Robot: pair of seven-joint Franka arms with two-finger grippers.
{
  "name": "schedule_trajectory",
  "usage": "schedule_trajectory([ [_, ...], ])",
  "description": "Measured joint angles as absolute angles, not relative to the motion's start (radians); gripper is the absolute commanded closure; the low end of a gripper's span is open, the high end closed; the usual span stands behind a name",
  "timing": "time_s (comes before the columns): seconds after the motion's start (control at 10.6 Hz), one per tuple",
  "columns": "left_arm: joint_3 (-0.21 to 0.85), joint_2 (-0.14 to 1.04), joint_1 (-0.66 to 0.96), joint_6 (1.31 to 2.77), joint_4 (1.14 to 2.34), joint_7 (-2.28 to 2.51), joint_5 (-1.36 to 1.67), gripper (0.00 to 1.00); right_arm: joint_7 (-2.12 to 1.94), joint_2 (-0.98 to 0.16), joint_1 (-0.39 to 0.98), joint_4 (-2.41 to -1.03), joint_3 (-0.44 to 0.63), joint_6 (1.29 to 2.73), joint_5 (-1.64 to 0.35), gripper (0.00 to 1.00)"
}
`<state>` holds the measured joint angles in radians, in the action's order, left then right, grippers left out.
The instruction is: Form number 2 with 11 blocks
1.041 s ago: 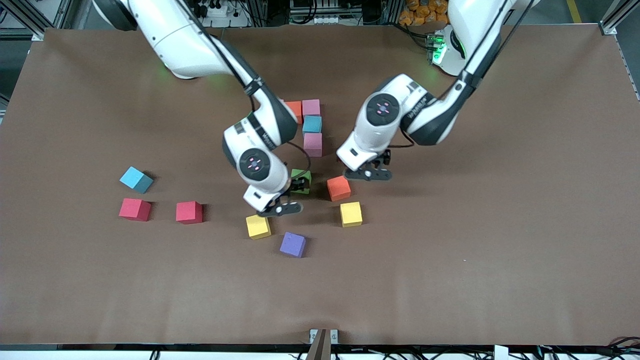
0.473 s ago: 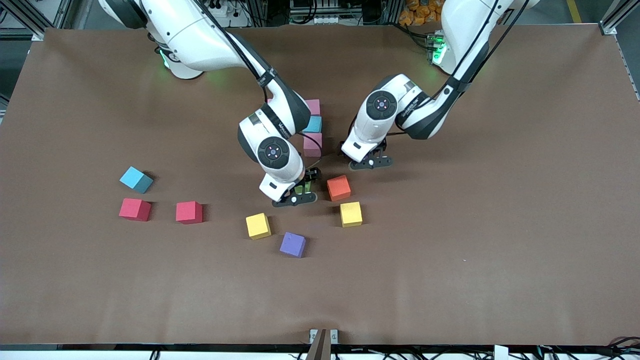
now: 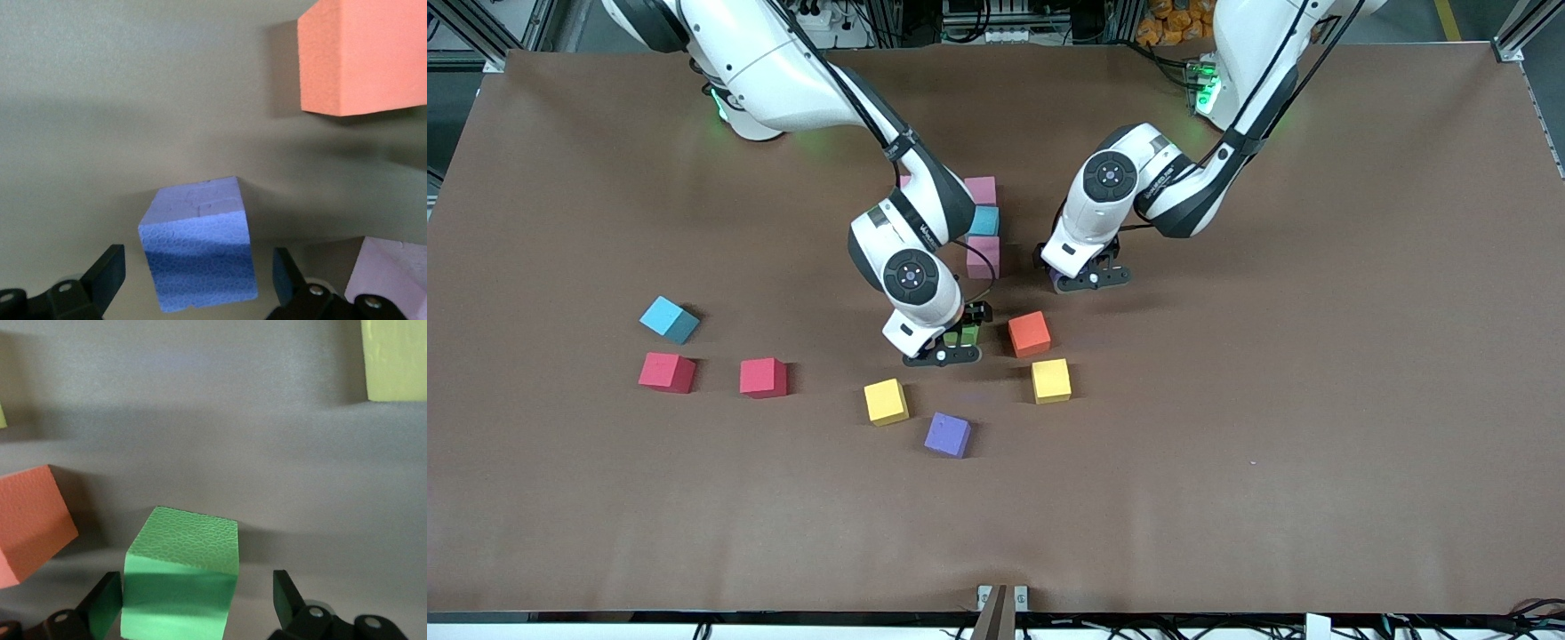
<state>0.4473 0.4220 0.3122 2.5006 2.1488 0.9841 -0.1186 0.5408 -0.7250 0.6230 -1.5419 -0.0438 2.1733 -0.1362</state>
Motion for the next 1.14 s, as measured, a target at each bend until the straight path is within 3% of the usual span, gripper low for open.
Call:
schedule_trajectory([
  [0.19,0.449,0.422,0.315,2.531,2.169,1.002,-0.119,0.04,0.558,-0.725,0.623,-1.545,-0.044,2.182,-0.136,0.00],
  [0.38,0.449,0.422,0.315,2.597,2.213,1.004,-0.119,0.14,0.578,-0.726,0.624,-1.548,-0.044,2.185,-0.136,0.00],
  [0.57,0.449,0.423,0.315,2.615,2.229,1.006,-0.119,0.61,0.594,-0.726,0.624,-1.563,-0.046,2.203,-0.137,0.00],
  [0.66,0.449,0.423,0.315,2.617,2.229,1.012,-0.119,0.77,0.602,-0.727,0.625,-1.582,-0.046,2.226,-0.137,0.29],
  [0.76,0.449,0.422,0.315,2.617,2.229,1.023,-0.119,0.83,0.608,-0.728,0.625,-1.596,-0.047,2.238,-0.137,0.76],
  [0.85,0.450,0.421,0.316,2.618,2.229,1.027,-0.119,0.84,0.625,-0.728,0.625,-1.601,-0.048,2.244,-0.137,1.00],
  [1.14,0.450,0.421,0.316,2.620,2.228,1.039,-0.119,0.86,0.661,-0.726,0.631,-1.601,-0.067,2.254,-0.137,1.00],
])
